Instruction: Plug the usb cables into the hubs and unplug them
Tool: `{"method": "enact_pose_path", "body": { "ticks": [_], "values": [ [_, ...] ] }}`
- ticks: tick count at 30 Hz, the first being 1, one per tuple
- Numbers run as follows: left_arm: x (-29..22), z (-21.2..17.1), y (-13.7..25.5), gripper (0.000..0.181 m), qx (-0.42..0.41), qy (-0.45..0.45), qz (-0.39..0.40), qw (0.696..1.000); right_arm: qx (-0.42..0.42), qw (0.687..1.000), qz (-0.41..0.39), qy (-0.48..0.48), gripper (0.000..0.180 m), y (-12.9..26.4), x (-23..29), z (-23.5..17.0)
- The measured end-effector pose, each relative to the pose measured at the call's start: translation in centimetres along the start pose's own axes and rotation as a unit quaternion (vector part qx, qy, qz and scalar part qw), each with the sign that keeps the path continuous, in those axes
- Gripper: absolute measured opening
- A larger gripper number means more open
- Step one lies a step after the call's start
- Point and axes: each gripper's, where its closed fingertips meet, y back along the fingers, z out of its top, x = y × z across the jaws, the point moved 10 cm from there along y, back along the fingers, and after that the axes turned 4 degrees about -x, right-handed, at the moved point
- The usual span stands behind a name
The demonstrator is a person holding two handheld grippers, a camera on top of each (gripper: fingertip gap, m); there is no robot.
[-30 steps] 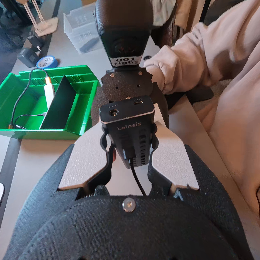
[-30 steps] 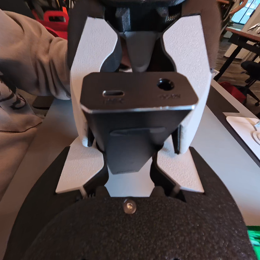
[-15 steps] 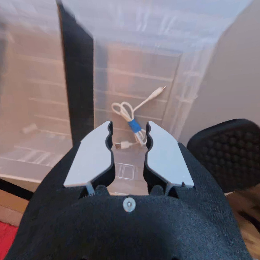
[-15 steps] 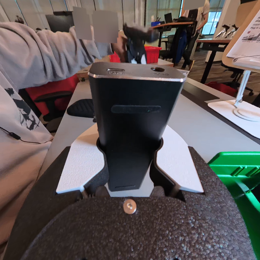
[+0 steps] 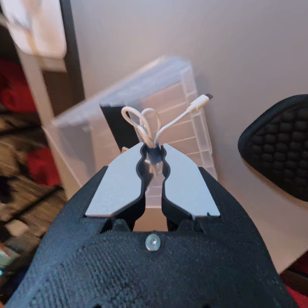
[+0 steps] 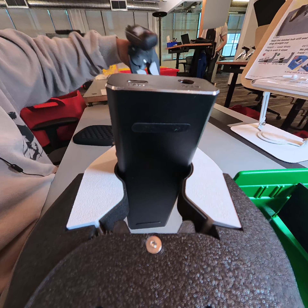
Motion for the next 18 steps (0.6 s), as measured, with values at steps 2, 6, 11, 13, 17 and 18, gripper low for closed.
{"method": "enact_pose_path", "body": {
  "ticks": [2,6,11,13,17,18],
  "values": [
    [-2.5,3.0,2.5,0.017,-0.041,-0.096,0.022,0.994,-0.006,1.000,-0.005,-0.004,0.072,0.1,-0.2,0.1],
    [-9.7,7.8,1.1,0.017,-0.122,-0.273,-0.009,0.954,-0.012,1.000,-0.018,-0.011,0.073,0.3,-0.5,0.0],
    [-15.8,10.5,-4.7,0.017,-0.168,-0.392,-0.035,0.904,0.000,0.999,-0.042,-0.013,0.073,0.4,-1.1,-0.6],
    [-16.6,10.7,-6.3,0.019,-0.170,-0.398,-0.050,0.900,0.005,0.999,-0.048,-0.018,0.073,0.5,-1.3,-0.8],
    [-15.5,10.2,-6.6,0.042,-0.174,-0.296,-0.119,0.932,0.009,0.998,-0.050,-0.024,0.073,0.5,-1.6,-1.0],
    [-14.8,10.0,-6.3,0.042,-0.186,-0.244,-0.152,0.940,0.010,0.998,-0.049,-0.023,0.073,0.5,-1.6,-1.0]
  ]
}}
